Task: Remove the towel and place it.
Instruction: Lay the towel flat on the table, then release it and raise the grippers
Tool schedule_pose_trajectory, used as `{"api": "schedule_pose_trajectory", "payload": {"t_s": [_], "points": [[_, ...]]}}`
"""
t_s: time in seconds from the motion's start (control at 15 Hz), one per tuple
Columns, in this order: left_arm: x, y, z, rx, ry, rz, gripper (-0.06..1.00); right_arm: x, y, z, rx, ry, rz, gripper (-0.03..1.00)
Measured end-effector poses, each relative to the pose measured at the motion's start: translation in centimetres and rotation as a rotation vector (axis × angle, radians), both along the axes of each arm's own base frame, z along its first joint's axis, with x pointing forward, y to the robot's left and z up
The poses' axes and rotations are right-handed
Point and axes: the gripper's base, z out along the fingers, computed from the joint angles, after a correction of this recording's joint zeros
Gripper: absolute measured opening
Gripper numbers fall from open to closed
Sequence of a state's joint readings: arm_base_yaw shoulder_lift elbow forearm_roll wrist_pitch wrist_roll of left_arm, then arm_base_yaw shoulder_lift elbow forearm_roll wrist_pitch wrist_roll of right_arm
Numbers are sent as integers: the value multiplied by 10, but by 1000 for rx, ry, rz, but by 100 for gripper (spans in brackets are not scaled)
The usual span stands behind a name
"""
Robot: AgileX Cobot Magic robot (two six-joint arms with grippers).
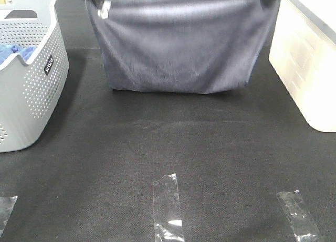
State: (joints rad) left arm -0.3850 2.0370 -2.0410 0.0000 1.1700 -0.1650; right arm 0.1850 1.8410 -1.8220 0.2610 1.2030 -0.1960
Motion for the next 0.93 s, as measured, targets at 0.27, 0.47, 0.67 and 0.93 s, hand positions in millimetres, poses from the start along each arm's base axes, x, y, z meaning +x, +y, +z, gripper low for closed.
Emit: {"api": "schedule_pose_trajectory", "payload": {"t_s": [0.27, 0.47, 0.67, 0.93], "points": [[-57, 9, -33, -22, 228, 12, 0, -55, -2, -25, 69, 170, -2, 0], [-116, 8, -39, -22, 312, -24, 0, -109, -9, -42, 84, 270, -8, 0], [-191, 1, -40, -27, 350, -57, 0, -170, -19, -49, 100, 307, -35, 0], [-258, -2, -28, -88, 318, -72, 0, -230, -30, -46, 119, 253, -56, 0]]}}
